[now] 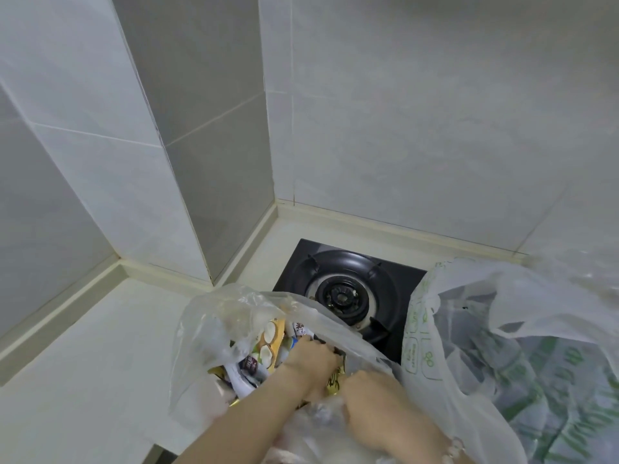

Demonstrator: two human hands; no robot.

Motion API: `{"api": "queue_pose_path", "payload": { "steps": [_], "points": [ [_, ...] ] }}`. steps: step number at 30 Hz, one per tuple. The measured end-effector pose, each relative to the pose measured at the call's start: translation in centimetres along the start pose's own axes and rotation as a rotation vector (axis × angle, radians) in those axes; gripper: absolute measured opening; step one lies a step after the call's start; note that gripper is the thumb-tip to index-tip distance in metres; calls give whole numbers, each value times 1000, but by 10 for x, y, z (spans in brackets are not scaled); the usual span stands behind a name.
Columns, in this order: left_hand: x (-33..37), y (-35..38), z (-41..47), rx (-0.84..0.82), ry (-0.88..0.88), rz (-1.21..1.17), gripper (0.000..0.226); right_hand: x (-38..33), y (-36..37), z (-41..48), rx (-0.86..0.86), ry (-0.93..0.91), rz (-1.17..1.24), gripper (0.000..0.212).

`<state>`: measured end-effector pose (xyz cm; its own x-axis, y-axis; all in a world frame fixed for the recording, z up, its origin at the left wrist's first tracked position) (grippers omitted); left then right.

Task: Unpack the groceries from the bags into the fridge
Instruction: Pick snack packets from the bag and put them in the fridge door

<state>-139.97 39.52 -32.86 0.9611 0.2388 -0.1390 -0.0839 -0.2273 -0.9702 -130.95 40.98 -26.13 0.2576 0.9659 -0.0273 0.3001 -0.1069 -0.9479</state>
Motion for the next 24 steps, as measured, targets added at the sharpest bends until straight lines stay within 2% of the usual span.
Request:
{"api": "queue_pose_path", "payload": {
  "steps": [5,9,12,15,18,24],
  "points": [
    [-14,-31,-27,161,-161,-148,44,3,-14,0,204,39,167,33],
    [-44,-58,-61,256,-399,-375,49,-7,-21,7,329,-21,299,86],
    [-68,-77,-86,315,-513,-593,58,-27,-34,10,447,-157,322,102],
    [-80,-87,-106,353,-557,-827,65,-53,-48,14,489,-244,368,101],
    [-85,-84,-120,358,-597,-1073,61,-71,-57,21,518,-269,358,88],
    [-94,-59,-133,173,-726,-1421,61,-65,-48,33,476,-209,307,73]
  ]
}}
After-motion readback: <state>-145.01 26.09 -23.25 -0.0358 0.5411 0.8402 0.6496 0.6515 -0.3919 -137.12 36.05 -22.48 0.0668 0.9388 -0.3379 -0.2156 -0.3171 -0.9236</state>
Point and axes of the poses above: each hand's wrist, its own z-axis towards the middle knuckle, its own y-axis out of the palm, x = y × z, the point moved 5 cm from there along z, towards the middle knuckle, and after that the axes turned 11 degrees about x, right-handed, at the moved point
